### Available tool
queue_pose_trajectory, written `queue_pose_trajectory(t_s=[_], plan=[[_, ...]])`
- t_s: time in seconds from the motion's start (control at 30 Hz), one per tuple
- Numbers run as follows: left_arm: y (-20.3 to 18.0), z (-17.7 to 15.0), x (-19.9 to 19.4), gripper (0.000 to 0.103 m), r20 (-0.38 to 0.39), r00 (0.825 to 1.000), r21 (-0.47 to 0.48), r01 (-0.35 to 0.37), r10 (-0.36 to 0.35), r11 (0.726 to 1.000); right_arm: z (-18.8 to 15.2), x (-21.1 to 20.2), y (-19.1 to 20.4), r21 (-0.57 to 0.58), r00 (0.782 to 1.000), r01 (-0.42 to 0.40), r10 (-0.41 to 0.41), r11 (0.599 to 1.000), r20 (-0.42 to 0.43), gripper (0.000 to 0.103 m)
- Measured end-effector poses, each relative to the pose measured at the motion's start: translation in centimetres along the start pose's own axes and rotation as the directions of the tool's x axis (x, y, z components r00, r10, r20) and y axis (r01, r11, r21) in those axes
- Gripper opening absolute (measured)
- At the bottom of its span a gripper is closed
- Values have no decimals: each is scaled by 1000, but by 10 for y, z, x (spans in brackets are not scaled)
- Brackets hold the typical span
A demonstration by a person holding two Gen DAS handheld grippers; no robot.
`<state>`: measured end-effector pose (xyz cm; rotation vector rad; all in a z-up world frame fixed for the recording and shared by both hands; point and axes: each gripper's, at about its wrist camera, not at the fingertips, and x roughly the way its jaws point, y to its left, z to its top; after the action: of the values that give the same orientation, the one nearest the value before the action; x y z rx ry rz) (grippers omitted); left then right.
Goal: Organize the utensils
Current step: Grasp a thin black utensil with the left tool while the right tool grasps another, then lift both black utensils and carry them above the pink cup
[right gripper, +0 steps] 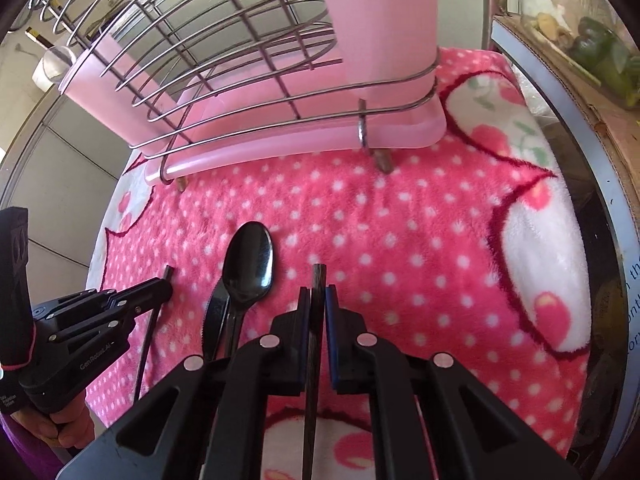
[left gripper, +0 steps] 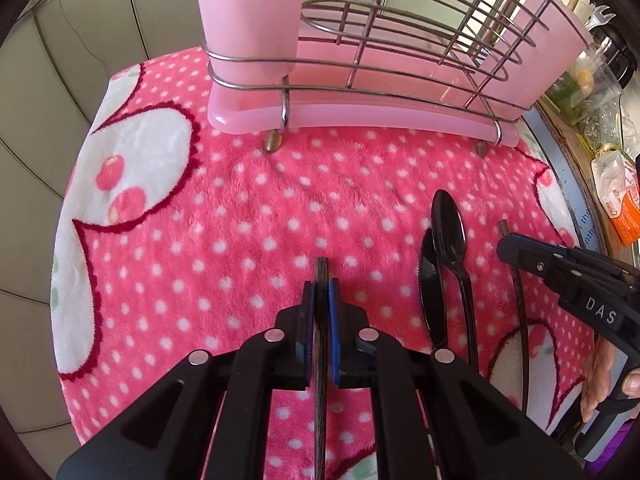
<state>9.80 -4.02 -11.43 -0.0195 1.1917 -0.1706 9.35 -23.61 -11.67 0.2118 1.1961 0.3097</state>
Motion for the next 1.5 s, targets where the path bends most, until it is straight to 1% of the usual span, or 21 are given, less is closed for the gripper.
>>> queue_pose_trajectory(t_s=[0.1,0.17,0.23,0.37,0.4,0.5,0.67,0.7,0.77,0.8,0.9,0.97,1.03,1.13,1.17,1.23,1.27,1.33,1.4,1.5], plan=[[7,0,-6,6,8,999,-32,31,-31,999,2,4,-5,15,1000,-4,4,1000,-18,7],[17,3,-7,6,5,998,-80,65,-65,995,4,8,-8,20,999,-10,11,1000,-43,8],[28,7,-7,6,-2,997,-123,80,-81,989,5,10,-8,19,998,-19,20,1000,-63,11],[46,10,-2,6,-39,993,-179,99,-107,979,8,16,-4,18,996,-30,31,999,-87,12],[49,11,-1,6,-51,992,-189,106,-117,976,9,17,-6,25,994,-41,43,999,-98,14],[55,15,3,6,-79,988,-194,118,-136,974,13,20,-7,37,990,-68,72,997,-123,18],[49,25,11,7,-121,985,-161,104,-124,981,20,22,-11,33,980,-92,96,995,-172,18],[47,27,11,7,-125,985,-153,96,-116,984,20,23,-11,33,980,-93,97,995,-176,17],[46,28,12,7,-127,986,-141,87,-105,986,20,23,-10,24,980,-81,84,996,-180,12],[44,29,13,7,-128,987,-139,84,-102,987,21,23,-9,16,981,-74,76,997,-179,8],[43,28,12,7,-118,988,-137,87,-103,987,20,22,-12,21,983,-83,86,996,-161,7],[42,26,10,6,-100,990,-128,88,-101,988,18,19,-15,28,986,-98,101,995,-135,6],[40,24,4,6,-70,992,-122,97,-106,988,14,12,-15,17,989,-118,119,993,-88,6],[45,18,-16,6,-5,992,-114,123,-124,986,8,-11,-10,-35,988,-152,153,988,24,6],[45,17,-23,6,21,992,-114,130,-128,985,6,-20,-7,-57,988,-139,142,989,62,6],[46,15,-40,6,85,987,-107,144,-135,984,0,-40,-2,-96,976,-143,156,985,150,6],[46,14,-48,6,116,984,-104,147,-135,984,-2,-49,1,-115,971,-129,149,985,188,6],[46,11,-65,6,175,975,-95,155,-136,983,-5,-64,6,-143,957,-105,139,984,253,6],[47,10,-85,6,243,960,-85,161,-137,983,-7,-79,11,-152,940,-96,140,984,311,6],[47,11,-116,6,347,927,-73,174,-139,982,-6,-102,14,-156,907,-105,159,982,390,6]])
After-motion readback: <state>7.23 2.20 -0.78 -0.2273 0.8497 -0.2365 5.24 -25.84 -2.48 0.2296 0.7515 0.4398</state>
